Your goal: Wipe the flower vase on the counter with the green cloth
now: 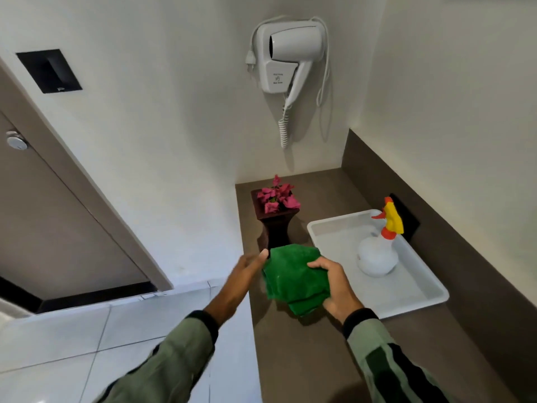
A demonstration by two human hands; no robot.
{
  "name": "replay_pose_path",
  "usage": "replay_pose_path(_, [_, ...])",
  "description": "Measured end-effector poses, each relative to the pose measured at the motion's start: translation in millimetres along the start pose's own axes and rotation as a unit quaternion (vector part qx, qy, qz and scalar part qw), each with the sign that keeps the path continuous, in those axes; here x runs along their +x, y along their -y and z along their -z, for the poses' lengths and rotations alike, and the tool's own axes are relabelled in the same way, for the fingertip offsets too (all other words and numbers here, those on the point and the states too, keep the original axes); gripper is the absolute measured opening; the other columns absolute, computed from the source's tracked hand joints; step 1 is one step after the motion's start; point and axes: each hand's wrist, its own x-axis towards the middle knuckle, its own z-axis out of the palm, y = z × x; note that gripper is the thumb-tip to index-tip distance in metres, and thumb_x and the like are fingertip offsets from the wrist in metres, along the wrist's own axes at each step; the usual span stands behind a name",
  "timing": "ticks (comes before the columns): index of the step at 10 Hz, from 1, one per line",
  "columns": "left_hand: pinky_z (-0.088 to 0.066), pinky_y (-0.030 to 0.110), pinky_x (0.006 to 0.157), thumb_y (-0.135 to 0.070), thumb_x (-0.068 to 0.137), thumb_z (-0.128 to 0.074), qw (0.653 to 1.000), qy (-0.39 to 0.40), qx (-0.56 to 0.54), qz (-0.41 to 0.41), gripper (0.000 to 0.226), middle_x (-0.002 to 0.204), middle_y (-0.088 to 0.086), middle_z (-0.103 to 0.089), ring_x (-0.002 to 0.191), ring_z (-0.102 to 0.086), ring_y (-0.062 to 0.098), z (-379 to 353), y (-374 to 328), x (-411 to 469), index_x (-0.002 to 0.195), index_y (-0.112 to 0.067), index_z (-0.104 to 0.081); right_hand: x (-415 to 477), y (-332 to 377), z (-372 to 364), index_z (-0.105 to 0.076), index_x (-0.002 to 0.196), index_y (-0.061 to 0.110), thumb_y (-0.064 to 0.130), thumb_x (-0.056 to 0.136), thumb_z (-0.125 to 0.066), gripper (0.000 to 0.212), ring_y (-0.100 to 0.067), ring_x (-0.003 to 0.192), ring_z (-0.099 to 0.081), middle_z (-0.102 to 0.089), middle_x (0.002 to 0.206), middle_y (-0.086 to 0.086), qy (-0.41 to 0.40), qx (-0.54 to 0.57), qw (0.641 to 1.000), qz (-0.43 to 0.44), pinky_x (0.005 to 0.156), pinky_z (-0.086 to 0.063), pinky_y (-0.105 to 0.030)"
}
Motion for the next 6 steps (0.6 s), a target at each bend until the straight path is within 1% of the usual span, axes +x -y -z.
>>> replay_pose_path(1, [-0.059,0.035,0.086,-0.048,0.093,-0.058,0.983,0.094,-0.157,0.016,0.043,0.123,0.003,-0.071,0.112,-0.068,0.022,-41,5,0,0.128,-0.023,-0.064,-6,15,24,-0.071,0.108,0.014,0.019,0.070,-0.067,0.038,-0.035,0.096,-0.071,-0.074,0.107,-0.019,0.043,-0.026,0.998,0.032,0.077,-0.059,-0.043])
replay_pose_path(2, [-0.056,0.042,0.094,-0.021,0.085,-0.074,0.993,-0.038,-0.108,0.006,0.060,0.119,0.008,-0.069,0.106,-0.070,0.021,-80,3,8,0.137,-0.004,-0.049,-11,29,46,-0.055,0.114,0.022,0.011,0.078,-0.071,0.041,-0.033,0.091,-0.072,-0.072,0.100,-0.018,-0.047,-0.097,0.991,0.075,0.066,-0.060,-0.037])
replay_pose_path(3, [-0.056,0.046,0.093,-0.026,0.084,-0.076,0.996,-0.082,0.014,-0.029,0.078,0.123,0.013,-0.067,0.107,-0.068,0.030,-123,-5,15,0.146,-0.019,-0.029,-13,46,80,-0.048,0.100,0.027,0.005,0.080,-0.070,0.036,-0.027,0.090,-0.066,-0.063,0.101,-0.013,-0.121,-0.206,0.960,0.145,0.062,-0.053,-0.030])
replay_pose_path(4, [-0.056,0.041,0.084,-0.038,0.091,-0.061,0.973,-0.063,0.187,-0.115,0.065,0.118,0.013,-0.071,0.104,-0.068,0.035,-163,-7,29,0.147,-0.029,-0.030,-11,56,113,-0.056,0.076,0.028,0.005,0.080,-0.066,0.025,-0.026,0.092,-0.060,-0.061,0.096,-0.012,-0.181,-0.411,0.864,0.229,0.069,-0.044,-0.024])
replay_pose_path(5, [-0.027,0.057,0.109,-0.053,0.096,-0.040,0.862,-0.019,0.493,-0.115,0.047,0.153,0.013,-0.041,0.143,-0.027,0.041,-190,0,40,0.132,-0.028,-0.057,-9,46,139,-0.064,0.084,0.026,0.020,0.088,-0.054,0.013,-0.029,0.097,-0.057,-0.061,0.099,-0.011,-0.194,-0.602,0.753,0.180,0.081,-0.042,-0.034])
replay_pose_path(6, [0.014,0.063,0.114,-0.056,0.098,-0.031,0.794,0.031,0.595,-0.121,0.055,0.164,0.011,0.016,0.149,0.021,0.037,-192,18,39,0.124,-0.024,-0.067,-11,23,142,-0.070,0.089,0.020,0.033,0.089,-0.038,0.034,-0.029,0.097,-0.052,-0.062,0.100,-0.010,-0.209,-0.778,0.582,0.111,0.084,-0.035,-0.043])
